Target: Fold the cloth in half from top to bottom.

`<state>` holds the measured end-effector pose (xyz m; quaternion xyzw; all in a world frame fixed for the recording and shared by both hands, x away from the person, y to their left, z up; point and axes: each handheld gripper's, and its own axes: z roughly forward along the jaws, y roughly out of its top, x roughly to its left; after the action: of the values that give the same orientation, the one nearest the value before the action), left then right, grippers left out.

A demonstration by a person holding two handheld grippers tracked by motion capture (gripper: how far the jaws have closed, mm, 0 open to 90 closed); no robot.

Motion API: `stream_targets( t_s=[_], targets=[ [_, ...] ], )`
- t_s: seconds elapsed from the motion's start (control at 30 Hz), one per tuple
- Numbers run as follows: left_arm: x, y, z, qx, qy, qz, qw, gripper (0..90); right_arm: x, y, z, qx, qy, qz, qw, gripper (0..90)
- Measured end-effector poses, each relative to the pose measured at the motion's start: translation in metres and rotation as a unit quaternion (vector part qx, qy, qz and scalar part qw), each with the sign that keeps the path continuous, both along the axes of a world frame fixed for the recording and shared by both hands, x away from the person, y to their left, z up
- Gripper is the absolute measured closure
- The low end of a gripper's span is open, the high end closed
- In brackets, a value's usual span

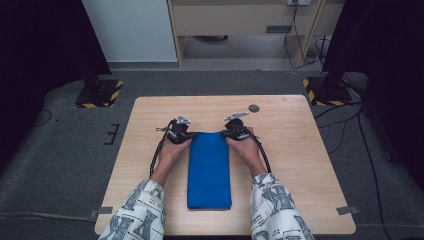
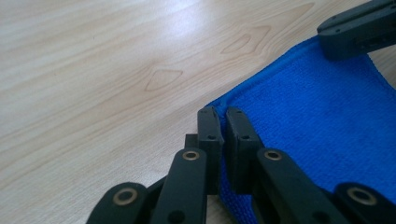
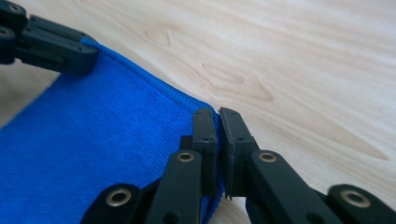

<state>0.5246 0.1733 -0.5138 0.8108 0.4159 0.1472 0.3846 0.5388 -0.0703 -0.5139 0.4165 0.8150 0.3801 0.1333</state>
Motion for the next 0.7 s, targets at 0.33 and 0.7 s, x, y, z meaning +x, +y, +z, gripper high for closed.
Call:
stream_targets(
  t_s=[0.33,0.7],
  targets=[
    [-0.009,-0.007,0.021,-0.008,-0.024,0.000,0.9997,86.6,-0.011,-0.010,0.023,0.021,-0.023,-0.003,0.9995,86.1],
    [-0.012,-0.004,0.039,-0.011,-0.039,0.003,0.9992,86.9,-0.010,-0.014,0.033,0.032,-0.034,-0.003,0.9989,86.1]
  ],
)
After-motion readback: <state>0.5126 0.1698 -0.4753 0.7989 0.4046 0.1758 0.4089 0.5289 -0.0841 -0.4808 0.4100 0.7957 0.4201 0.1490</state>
